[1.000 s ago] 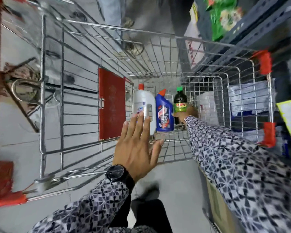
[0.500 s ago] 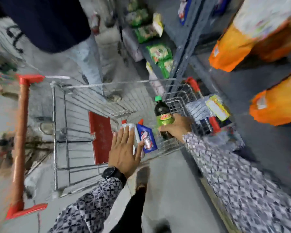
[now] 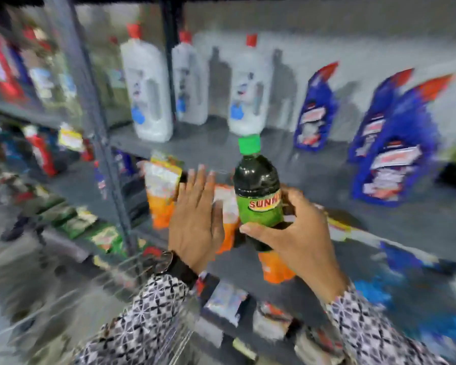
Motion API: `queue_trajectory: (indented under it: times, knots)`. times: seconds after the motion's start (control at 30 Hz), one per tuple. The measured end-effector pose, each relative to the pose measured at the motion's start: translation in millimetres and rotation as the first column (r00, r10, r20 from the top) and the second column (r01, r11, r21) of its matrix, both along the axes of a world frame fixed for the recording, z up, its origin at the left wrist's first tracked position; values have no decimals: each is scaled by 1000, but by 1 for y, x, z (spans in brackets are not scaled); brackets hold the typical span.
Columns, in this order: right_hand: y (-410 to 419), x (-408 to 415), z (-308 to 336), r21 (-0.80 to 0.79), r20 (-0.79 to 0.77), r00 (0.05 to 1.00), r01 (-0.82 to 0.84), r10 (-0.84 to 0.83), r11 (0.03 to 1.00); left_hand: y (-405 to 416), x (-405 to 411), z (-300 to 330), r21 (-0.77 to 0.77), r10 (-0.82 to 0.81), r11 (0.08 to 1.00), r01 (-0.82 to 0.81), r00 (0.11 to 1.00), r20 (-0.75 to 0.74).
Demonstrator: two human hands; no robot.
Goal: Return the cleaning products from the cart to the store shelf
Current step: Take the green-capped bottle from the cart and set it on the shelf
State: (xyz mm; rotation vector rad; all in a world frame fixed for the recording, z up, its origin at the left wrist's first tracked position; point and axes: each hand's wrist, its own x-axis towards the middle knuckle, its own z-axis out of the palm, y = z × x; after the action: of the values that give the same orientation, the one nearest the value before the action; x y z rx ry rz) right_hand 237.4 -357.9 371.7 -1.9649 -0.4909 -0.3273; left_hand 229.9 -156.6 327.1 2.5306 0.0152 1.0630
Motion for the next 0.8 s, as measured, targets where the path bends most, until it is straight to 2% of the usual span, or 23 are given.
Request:
queue_trajectory:
  times: [0.07, 0.2, 0.33, 0.4, 0.43, 0.57, 0.67, 0.8]
  knots:
    - [-50, -8, 26, 35, 60, 988, 137, -139, 990, -46, 30, 33, 51, -144, 988, 144, 989, -22]
    - [-128, -18, 47, 91, 137, 928, 338, -348, 937, -121, 84, 72, 126, -256, 946, 297, 929, -269]
    - [-181, -31, 45, 106, 142, 845, 505, -516, 856, -156, 116, 86, 198, -183, 928, 315, 850, -493]
    - [-200, -36, 41, 128, 127, 810, 559, -572, 820, -159, 122, 82, 363, -72, 872, 329, 819, -569]
    - [-207, -38, 39, 134, 120, 798, 577, -591, 806, -158, 124, 80, 436, -19, 837, 331, 814, -581]
    - [-231, -35, 38, 174, 120, 763, 614, -635, 770, -163, 126, 81, 462, 9, 829, 315, 819, -573]
    - [-248, -15, 48, 170, 102, 734, 652, -671, 739, -164, 124, 79, 542, 35, 778, 318, 839, -543]
    - [-269, 28, 60, 148, 91, 724, 669, -684, 728, -163, 125, 82, 530, 61, 786, 319, 812, -580]
